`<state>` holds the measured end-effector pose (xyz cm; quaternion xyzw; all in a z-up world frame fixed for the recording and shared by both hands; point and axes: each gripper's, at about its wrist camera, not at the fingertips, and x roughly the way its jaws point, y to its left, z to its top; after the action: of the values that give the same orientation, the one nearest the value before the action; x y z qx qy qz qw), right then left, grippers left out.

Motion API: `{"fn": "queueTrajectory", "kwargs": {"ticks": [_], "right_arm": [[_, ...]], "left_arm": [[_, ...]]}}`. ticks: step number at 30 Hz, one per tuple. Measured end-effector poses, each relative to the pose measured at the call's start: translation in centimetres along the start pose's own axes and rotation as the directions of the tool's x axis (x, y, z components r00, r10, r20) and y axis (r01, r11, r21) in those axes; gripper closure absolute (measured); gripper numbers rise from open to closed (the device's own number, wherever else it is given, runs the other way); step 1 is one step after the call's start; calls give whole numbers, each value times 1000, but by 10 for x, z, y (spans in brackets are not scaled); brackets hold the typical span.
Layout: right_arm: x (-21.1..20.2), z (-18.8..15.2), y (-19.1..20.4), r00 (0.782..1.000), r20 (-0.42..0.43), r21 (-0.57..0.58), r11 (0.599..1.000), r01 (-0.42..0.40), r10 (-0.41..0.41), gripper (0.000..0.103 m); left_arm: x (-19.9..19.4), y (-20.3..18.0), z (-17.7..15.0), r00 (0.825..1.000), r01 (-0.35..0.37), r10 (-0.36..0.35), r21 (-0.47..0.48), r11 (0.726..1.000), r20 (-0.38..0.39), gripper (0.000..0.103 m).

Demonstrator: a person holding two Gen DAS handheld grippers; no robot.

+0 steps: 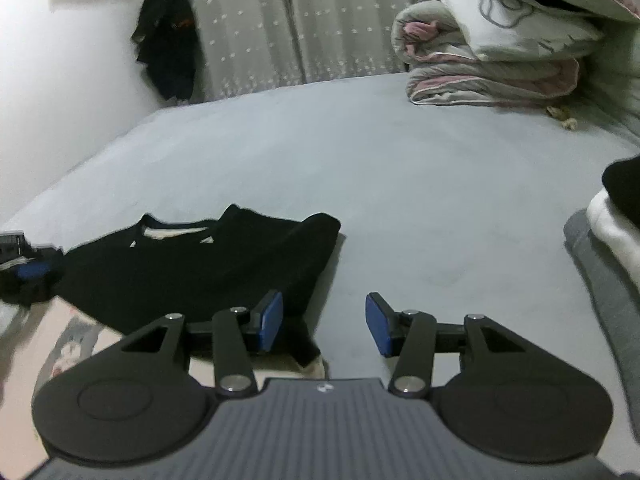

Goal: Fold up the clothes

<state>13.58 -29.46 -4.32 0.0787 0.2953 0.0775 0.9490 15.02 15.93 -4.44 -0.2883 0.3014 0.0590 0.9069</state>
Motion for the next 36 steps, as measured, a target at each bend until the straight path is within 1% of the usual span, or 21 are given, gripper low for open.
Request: {"fn": "queueTrajectory", "kwargs": {"ticks": [1, 3, 5, 7, 9, 12, 15, 16, 17, 20, 22, 23, 24, 25, 27, 28, 30, 33, 34, 35, 36], "right_arm": [[2, 0, -1, 1000, 10, 23, 1000, -1, 1, 53], [9, 0, -4, 999, 38, 91, 995, -34, 30, 53], [14, -2, -9, 996, 62, 161, 984, -71, 62, 53], [21, -4, -14, 994, 87, 224, 971, -86, 68, 53], [28, -7, -19, 995, 88, 276, 958, -78, 56, 53], [31, -7, -21, 998, 56, 306, 951, -46, 30, 53], [30, 1, -18, 999, 31, 312, 949, -49, 41, 53], [32, 5, -17, 999, 20, 314, 948, -51, 47, 53], [35, 11, -16, 999, 10, 320, 946, -52, 52, 53], [54, 21, -14, 997, 7, 315, 946, -78, 80, 53], [71, 19, -15, 998, 11, 303, 951, -68, 67, 53], [77, 17, -14, 999, 13, 289, 956, -49, 48, 68], [80, 14, -13, 999, 31, 271, 962, -36, 29, 87], [80, 11, -15, 998, 53, 267, 963, -35, 22, 97], [71, 8, -22, 994, 103, 293, 955, -52, 23, 97], [70, 9, -25, 993, 113, 291, 955, -51, 19, 97], [75, 12, -28, 995, 97, 258, 966, -34, 9, 97], [82, 8, -31, 998, 58, 261, 965, -31, 16, 97], [78, 9, -33, 998, 56, 269, 962, -41, 27, 86], [73, 9, -35, 998, 50, 276, 960, -49, 37, 82], [68, 11, -37, 998, 37, 282, 958, -52, 44, 78]], "left_arm": [[1, -4, -4, 1000, -11, 10, 18, 1000, 6, 60], [1, -8, -11, 999, -44, 42, 62, 997, 32, 69], [-1, -11, -20, 996, -74, 67, 110, 991, 64, 75], [-2, -12, -29, 992, -83, 67, 153, 985, 106, 76], [-1, -11, -32, 991, -77, 57, 175, 981, 118, 76], [1, -4, -24, 995, -8, -7, 155, 988, 98, 76], [2, 14, -15, 994, 69, -72, 42, 997, 83, 76], [2, 15, -15, 994, 75, -77, 27, 997, 79, 77], [2, 16, -15, 994, 79, -80, 14, 997, 75, 80], [3, 10, -17, 995, 68, -71, 44, 997, 73, 88], [2, 7, -19, 994, 77, -82, 59, 995, 73, 93], [0, 6, -19, 994, 71, -76, 67, 995, 82, 95], [-1, 4, -20, 993, 63, -70, 77, 995, 91, 96], [-5, 2, -20, 991, 44, -55, 93, 995, 122, 96], [-9, -1, -19, 986, 42, -58, 105, 994, 155, 96], [-6, -2, -19, 989, 30, -46, 112, 993, 140, 96], [6, -3, -22, 996, -13, 2, 132, 991, 85, 95], [4, -4, -22, 996, -16, 3, 137, 990, 94, 90], [4, -4, -21, 995, -14, 1, 137, 991, 96, 90], [3, -4, -20, 995, -13, -1, 136, 991, 97, 87], [0, -5, -20, 994, -9, -5, 136, 991, 105, 82]]}}
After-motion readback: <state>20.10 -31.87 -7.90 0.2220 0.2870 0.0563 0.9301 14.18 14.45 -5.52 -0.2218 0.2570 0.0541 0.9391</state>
